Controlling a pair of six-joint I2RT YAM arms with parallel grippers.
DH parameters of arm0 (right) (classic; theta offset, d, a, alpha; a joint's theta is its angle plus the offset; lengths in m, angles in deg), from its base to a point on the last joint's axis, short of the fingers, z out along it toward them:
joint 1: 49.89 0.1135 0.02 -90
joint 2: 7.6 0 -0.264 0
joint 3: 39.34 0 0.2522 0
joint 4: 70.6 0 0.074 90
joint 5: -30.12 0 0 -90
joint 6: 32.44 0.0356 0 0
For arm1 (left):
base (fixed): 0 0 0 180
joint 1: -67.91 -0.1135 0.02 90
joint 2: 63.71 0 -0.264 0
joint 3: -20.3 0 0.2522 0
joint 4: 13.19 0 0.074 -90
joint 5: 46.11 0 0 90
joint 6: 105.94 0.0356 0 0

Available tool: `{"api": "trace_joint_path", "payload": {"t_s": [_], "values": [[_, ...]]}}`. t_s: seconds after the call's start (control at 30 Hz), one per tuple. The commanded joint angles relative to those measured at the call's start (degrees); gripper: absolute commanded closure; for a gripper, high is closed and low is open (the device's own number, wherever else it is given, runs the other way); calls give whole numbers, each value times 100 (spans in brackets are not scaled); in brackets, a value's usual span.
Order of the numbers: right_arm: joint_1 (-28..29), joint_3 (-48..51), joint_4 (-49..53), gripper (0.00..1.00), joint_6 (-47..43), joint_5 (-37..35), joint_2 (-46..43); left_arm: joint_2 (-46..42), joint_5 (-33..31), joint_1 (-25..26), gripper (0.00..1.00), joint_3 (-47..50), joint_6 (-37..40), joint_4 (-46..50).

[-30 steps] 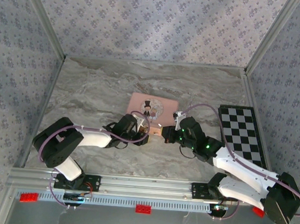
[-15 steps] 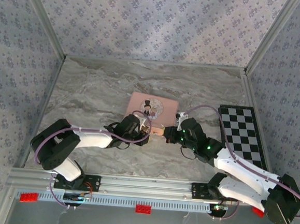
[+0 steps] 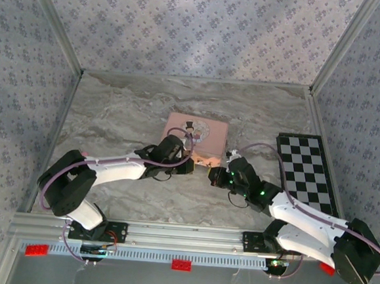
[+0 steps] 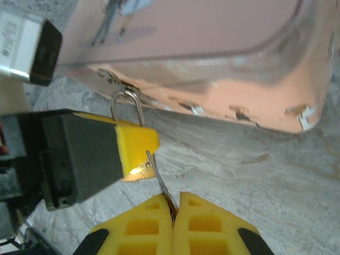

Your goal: Unlock a padlock with a key

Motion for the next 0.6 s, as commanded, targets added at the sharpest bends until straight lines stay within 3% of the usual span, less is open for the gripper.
{"api": "trace_joint_path", "payload": {"t_s": [0.0, 0.23, 0.57], "values": [[186, 154, -378, 100, 553, -15, -22, 51, -152, -3, 93, -226, -615, -249], [531, 488, -932, 100, 1105, -9, 213, 130, 105, 26, 94, -99, -1403, -922], [591, 973, -2236, 100, 1887, 471, 872, 357, 203, 49, 94, -11, -1867, -1481]]}}
